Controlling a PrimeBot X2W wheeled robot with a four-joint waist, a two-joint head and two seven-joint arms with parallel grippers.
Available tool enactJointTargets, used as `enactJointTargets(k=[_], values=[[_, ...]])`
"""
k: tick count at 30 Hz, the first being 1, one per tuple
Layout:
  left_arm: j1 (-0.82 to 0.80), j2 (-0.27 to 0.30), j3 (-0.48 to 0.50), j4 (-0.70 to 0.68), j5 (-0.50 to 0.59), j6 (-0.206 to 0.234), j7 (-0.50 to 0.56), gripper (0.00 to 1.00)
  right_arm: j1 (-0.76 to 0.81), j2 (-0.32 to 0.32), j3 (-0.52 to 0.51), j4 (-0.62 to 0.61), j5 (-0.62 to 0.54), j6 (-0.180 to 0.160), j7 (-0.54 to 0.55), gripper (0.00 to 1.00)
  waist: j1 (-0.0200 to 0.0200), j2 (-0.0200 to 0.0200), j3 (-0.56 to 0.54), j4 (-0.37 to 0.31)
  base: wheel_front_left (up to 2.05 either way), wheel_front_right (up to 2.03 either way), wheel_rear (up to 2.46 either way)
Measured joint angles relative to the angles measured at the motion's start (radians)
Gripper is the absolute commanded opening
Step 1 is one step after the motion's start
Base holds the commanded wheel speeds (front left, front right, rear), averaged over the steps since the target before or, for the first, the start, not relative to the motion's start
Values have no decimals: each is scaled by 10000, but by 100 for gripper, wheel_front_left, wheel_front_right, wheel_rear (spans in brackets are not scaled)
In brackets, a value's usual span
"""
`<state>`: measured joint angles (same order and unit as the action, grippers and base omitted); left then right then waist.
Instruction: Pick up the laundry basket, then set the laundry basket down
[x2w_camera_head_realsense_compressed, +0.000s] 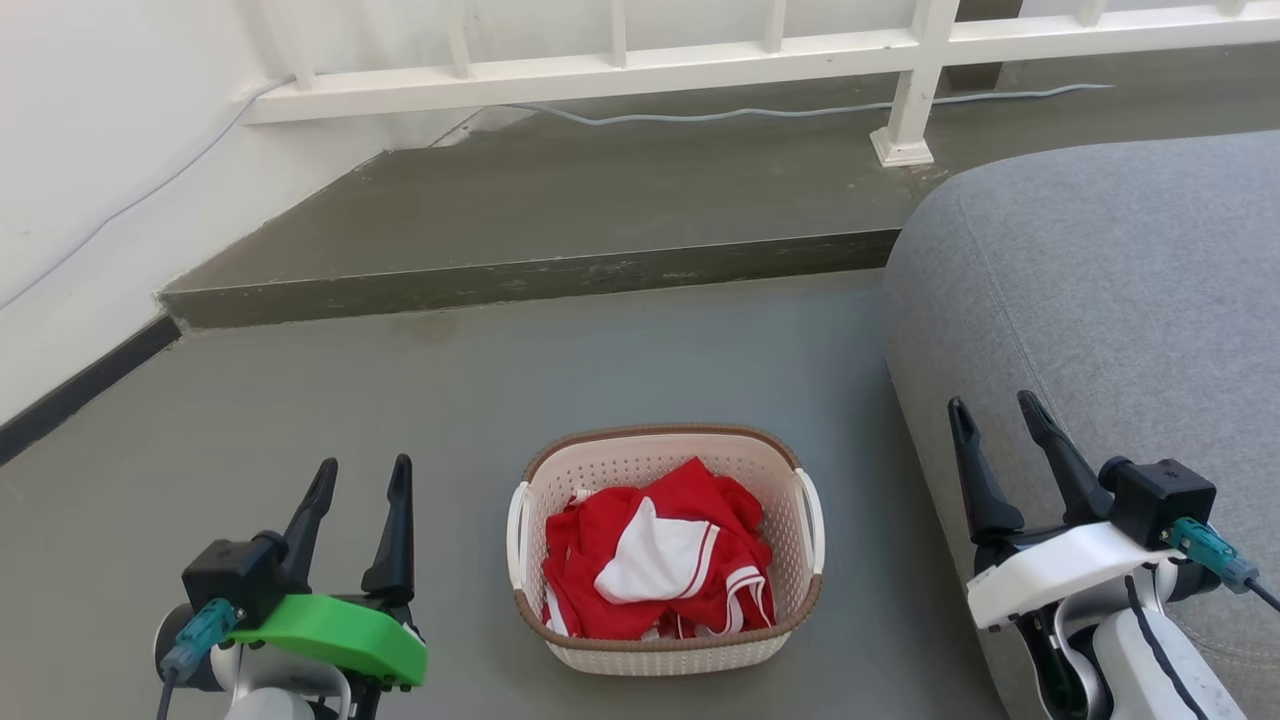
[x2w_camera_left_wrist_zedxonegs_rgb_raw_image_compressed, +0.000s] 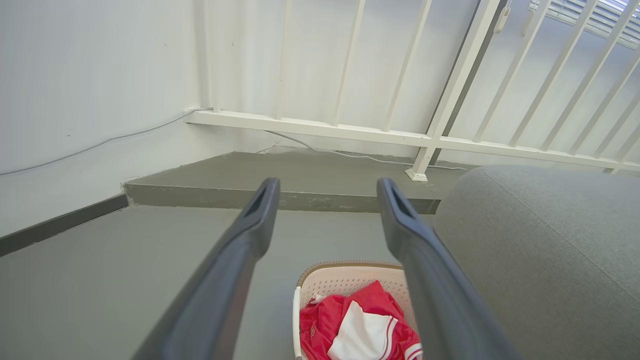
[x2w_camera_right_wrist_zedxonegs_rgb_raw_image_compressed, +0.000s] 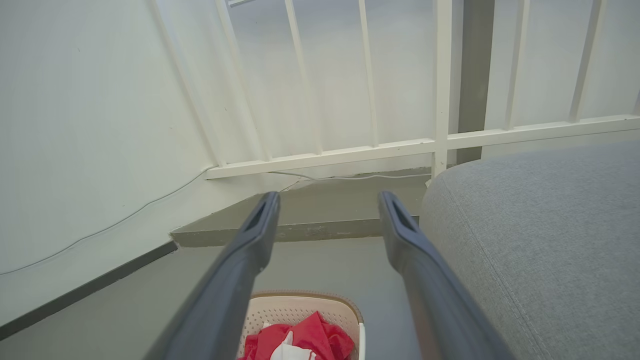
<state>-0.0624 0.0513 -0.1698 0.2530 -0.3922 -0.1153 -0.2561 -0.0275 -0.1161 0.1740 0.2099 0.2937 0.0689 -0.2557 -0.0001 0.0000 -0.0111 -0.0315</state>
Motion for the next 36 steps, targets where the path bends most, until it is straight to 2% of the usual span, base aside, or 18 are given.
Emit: enactJointTargets(k=[25,26,36], values=[[38,-29,48,-125,23,-77,0,100,175,205,-226,-165,-224,98,0,100,0,0,69,-18,0,0,0],[42,-35,38,-100,21,-75,0,0,178,213,-230,-142,-221,100,0,0,1,0,69,-20,0,0,0],[285,-90,29,303,-395,-75,90,0,568,326,-268,299,190,98,104,0,0,0,73,-3,0,0,0]])
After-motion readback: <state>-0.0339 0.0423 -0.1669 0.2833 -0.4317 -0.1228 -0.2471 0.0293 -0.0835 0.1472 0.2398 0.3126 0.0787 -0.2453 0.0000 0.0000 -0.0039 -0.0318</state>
